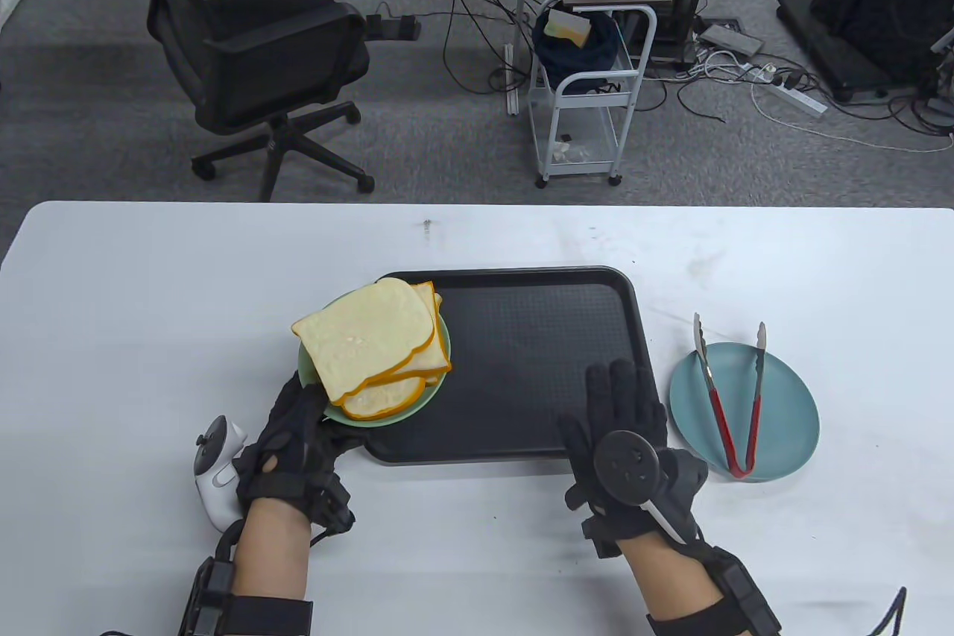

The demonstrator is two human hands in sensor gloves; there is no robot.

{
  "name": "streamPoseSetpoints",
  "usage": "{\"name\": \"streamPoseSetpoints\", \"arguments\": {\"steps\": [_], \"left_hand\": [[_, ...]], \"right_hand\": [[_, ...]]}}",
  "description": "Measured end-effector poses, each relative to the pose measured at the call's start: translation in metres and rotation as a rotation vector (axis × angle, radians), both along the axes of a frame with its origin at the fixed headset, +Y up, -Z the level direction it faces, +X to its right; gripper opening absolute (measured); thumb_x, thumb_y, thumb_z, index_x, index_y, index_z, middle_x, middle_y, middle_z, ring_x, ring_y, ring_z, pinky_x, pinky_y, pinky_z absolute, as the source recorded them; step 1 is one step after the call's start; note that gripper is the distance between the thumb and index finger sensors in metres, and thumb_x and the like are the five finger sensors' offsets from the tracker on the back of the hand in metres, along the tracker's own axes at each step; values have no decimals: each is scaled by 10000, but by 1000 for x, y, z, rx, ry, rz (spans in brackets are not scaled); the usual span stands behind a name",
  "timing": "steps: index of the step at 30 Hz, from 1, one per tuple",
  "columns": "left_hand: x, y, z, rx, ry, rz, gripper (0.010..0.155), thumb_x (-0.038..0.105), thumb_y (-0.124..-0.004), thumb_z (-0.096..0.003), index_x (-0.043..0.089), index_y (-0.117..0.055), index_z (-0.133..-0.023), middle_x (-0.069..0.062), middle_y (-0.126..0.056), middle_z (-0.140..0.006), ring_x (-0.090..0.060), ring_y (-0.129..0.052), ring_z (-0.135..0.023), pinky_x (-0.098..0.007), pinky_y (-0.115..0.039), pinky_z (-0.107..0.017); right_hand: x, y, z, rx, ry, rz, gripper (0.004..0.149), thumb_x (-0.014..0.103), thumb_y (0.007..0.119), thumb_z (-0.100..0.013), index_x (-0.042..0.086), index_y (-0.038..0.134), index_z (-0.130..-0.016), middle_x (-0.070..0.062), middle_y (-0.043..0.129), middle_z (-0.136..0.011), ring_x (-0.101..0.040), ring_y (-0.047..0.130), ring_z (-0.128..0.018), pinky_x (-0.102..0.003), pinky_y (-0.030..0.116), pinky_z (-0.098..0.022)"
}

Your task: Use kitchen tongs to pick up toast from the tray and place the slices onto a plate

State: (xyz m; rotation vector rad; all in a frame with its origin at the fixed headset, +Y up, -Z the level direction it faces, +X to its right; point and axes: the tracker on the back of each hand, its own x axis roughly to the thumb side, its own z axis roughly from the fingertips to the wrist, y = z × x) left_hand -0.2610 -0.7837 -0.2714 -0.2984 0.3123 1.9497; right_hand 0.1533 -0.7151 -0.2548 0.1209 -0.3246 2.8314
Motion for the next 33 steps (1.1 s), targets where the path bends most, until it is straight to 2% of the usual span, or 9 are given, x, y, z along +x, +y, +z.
{"name": "streamPoseSetpoints", "arguments": {"steps": [4,11,15,21,28,31,33], "left_hand": [[-9,-1,-6,-45,46,-20,599,473,-711,-534,419,-407,-1048,-26,-690,-1004,-210,-1099,-646,-389,-880,-582],[-54,3,-36,-154,228,-145,600,457,-699,-538,420,-382,-1046,-4,-703,-997,-192,-1102,-685,-377,-889,-602],[-87,-14,-49,-253,338,-186,610,433,-709,-539,399,-370,-1046,-5,-709,-1008,-204,-1108,-709,-382,-896,-607],[-113,-44,-53,-358,426,-203,623,410,-724,-541,362,-372,-1052,-30,-709,-1017,-237,-1106,-724,-403,-897,-603],[-119,-59,-51,-397,417,-258,660,400,-729,-529,287,-362,-1066,-46,-713,-1026,-230,-1115,-733,-416,-901,-592],[-115,-55,-45,-342,368,-234,696,380,-717,-529,272,-272,-1052,-62,-635,-1109,-277,-1013,-908,-428,-867,-658],[-111,-49,-37,-328,350,-221,696,374,-713,-527,267,-265,-1048,-115,-530,-1150,-341,-918,-966,-451,-834,-685]], "right_hand": [[0,-4,2,-24,17,-22,729,542,667,-515,196,419,-1106,-202,347,-1156,-497,375,-1024,-678,510,-653],[-7,-1,6,-35,65,-72,733,546,669,-515,193,420,-1107,-204,348,-1157,-499,372,-1025,-681,509,-653],[-4,-1,3,-48,56,-95,734,546,668,-514,191,421,-1107,-207,348,-1156,-500,373,-1024,-681,509,-652],[-3,-2,2,-65,53,-104,737,549,669,-515,189,422,-1108,-209,351,-1156,-504,377,-1022,-686,512,-648],[-1,0,3,-68,45,-115,738,550,670,-514,186,424,-1107,-213,354,-1155,-508,378,-1021,-691,515,-646],[0,0,4,-66,42,-120,740,550,669,-514,181,425,-1107,-221,367,-1156,-516,391,-1020,-694,523,-643],[1,0,4,-68,39,-129,739,549,669,-515,181,425,-1108,-221,366,-1156,-517,390,-1020,-696,522,-641]]}}
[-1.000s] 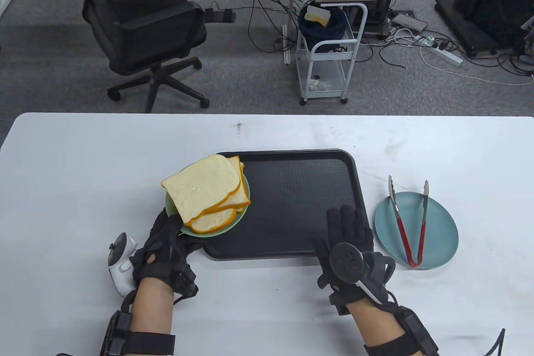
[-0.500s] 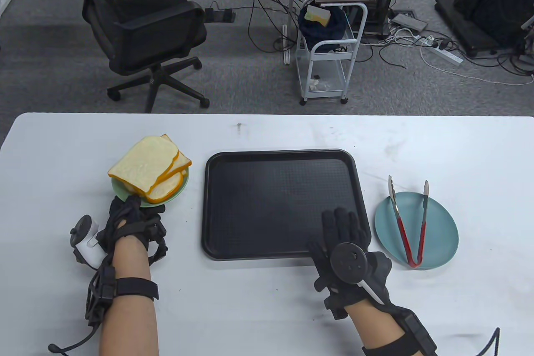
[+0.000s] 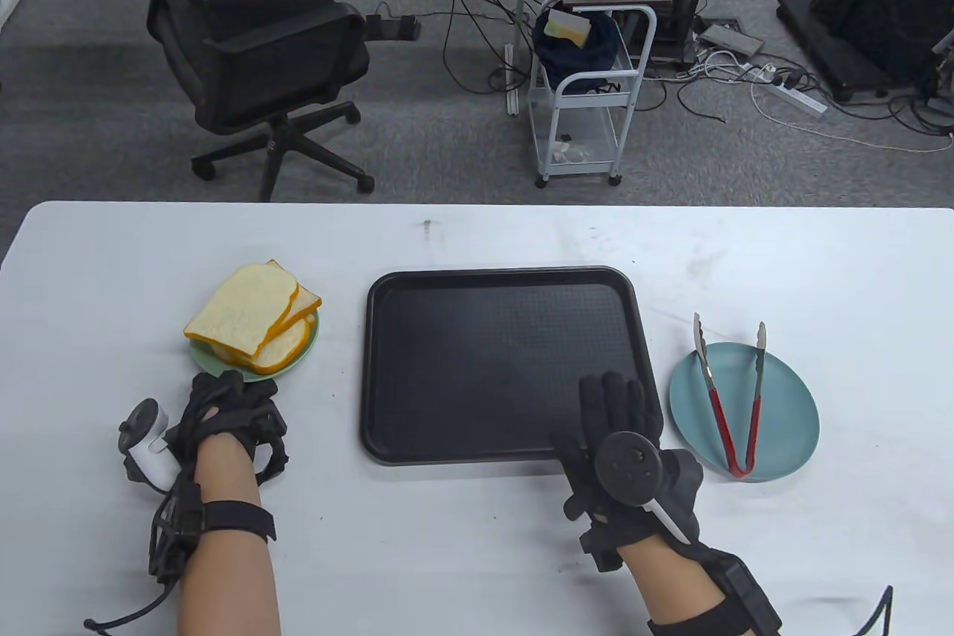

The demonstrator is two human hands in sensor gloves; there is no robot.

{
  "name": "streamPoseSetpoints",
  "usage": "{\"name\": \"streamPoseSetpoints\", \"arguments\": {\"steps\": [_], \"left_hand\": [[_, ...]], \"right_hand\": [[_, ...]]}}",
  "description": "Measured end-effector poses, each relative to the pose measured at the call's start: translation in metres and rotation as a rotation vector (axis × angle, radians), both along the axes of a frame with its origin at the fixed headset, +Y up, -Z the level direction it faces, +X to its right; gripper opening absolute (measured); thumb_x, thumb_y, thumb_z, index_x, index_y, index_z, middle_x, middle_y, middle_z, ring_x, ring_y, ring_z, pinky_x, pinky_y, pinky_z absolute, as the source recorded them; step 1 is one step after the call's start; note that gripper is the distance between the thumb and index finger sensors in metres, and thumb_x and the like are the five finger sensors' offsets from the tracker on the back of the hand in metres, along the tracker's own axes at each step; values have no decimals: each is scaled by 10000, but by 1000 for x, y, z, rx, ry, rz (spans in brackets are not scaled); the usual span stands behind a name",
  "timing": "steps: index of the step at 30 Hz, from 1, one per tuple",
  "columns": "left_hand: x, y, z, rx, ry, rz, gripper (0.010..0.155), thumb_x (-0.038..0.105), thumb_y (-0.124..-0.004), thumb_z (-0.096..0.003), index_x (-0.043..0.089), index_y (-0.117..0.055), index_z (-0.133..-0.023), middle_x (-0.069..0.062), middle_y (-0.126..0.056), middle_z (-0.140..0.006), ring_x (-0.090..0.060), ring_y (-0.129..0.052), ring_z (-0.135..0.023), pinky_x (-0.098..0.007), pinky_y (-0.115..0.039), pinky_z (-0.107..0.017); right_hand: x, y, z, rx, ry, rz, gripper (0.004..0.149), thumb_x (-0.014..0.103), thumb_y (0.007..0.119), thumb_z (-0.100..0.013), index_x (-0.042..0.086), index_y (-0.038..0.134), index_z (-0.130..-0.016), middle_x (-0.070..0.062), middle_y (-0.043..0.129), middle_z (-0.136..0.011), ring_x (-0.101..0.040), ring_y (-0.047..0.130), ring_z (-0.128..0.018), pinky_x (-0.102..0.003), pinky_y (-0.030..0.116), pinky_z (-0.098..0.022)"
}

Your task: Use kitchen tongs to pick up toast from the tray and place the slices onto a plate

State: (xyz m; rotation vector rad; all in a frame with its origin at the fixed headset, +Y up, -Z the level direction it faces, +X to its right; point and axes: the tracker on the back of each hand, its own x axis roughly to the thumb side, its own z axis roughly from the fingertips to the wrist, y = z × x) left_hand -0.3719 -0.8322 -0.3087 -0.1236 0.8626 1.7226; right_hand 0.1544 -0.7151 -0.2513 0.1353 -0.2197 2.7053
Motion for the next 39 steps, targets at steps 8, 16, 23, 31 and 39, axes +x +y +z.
{"name": "streamPoseSetpoints", "arguments": {"steps": [8,16,23,31,39], "left_hand": [[44,55,34,123,-107,-38,770,454,-698,-529,280,-160,-1051,-139,-129,-1160,-491,-368,-1107,-592,-505,-781],[147,187,64,460,-337,-800,810,544,-740,-481,303,-230,-1063,-107,-188,-1182,-490,-296,-1107,-614,-433,-784],[231,186,92,542,-434,-1332,802,573,-786,-437,324,-363,-1072,-98,-342,-1205,-497,-403,-1117,-631,-478,-781],[255,132,82,459,-587,-1608,745,610,-719,-419,307,-470,-1052,-66,-431,-1191,-427,-385,-1122,-581,-473,-801],[258,139,90,500,-550,-1646,689,587,-642,-439,301,-485,-1046,-61,-431,-1181,-369,-345,-1116,-533,-411,-804]], "right_hand": [[7,-7,-6,-14,-38,-6,737,544,670,-514,182,427,-1107,-221,359,-1154,-515,382,-1019,-698,518,-642],[25,-9,-9,-11,-94,-41,732,542,668,-514,185,426,-1105,-221,348,-1152,-512,369,-1019,-696,510,-644],[27,-9,-9,5,-98,-49,729,542,666,-514,188,425,-1104,-220,341,-1152,-511,360,-1019,-696,505,-645],[11,-15,-7,25,-53,6,726,540,654,-515,191,413,-1104,-216,328,-1152,-507,345,-1019,-693,496,-648],[11,-18,-8,15,-44,3,710,527,629,-519,196,397,-1103,-208,305,-1151,-493,313,-1018,-679,460,-656]]}}
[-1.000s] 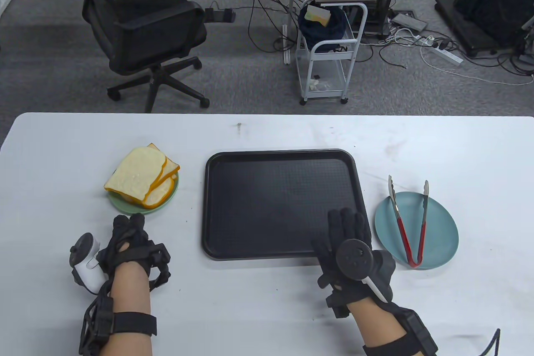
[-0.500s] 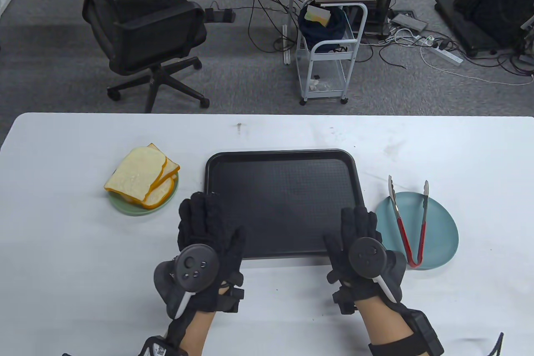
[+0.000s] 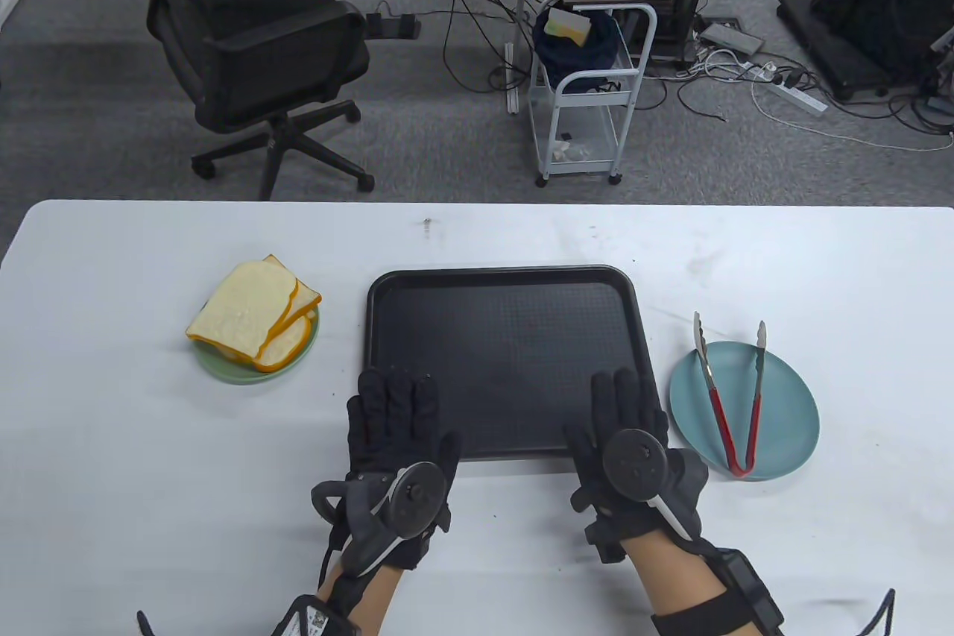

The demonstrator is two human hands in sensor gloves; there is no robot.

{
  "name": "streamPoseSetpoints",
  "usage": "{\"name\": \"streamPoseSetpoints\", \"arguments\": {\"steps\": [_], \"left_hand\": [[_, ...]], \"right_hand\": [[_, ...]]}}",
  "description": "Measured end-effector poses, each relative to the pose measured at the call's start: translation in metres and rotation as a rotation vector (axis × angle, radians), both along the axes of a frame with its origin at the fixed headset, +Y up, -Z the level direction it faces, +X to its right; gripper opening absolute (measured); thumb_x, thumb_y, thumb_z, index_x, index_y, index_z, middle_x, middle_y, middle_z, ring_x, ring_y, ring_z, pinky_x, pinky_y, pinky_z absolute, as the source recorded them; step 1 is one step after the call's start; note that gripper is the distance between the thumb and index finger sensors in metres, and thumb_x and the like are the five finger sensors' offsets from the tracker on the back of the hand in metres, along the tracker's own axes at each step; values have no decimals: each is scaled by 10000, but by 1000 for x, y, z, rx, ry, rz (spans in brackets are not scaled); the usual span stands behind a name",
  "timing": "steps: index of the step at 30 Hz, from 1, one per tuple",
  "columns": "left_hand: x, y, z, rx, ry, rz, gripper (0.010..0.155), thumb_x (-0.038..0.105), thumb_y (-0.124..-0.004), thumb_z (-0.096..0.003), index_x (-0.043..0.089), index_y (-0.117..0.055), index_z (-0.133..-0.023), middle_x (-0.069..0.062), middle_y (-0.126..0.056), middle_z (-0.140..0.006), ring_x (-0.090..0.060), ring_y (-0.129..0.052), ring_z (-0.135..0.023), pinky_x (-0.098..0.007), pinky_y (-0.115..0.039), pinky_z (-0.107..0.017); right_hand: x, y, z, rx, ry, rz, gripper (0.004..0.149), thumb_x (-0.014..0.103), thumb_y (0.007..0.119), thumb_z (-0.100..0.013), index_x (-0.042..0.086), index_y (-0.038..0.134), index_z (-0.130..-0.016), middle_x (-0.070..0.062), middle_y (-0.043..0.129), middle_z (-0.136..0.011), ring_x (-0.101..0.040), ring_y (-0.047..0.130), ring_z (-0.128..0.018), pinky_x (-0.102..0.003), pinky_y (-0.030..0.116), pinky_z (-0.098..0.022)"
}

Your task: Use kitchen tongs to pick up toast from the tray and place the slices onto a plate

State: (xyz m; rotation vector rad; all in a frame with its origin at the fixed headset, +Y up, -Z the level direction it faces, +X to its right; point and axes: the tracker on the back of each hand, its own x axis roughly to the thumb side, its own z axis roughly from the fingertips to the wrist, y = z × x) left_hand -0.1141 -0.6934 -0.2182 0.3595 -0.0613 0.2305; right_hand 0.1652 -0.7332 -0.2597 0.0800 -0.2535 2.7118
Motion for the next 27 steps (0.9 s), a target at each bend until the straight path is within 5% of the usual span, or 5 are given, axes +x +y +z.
{"name": "streamPoseSetpoints", "arguments": {"steps": [27], "left_hand": [[4,-4,-1,-53,-15,-1,678,560,-656,-441,277,-508,-1040,-75,-458,-1170,-383,-371,-1104,-540,-424,-791]], "right_hand": [[-5,0,-1,-21,24,7,712,524,633,-520,190,399,-1103,-211,307,-1149,-491,308,-1015,-679,453,-655]]}}
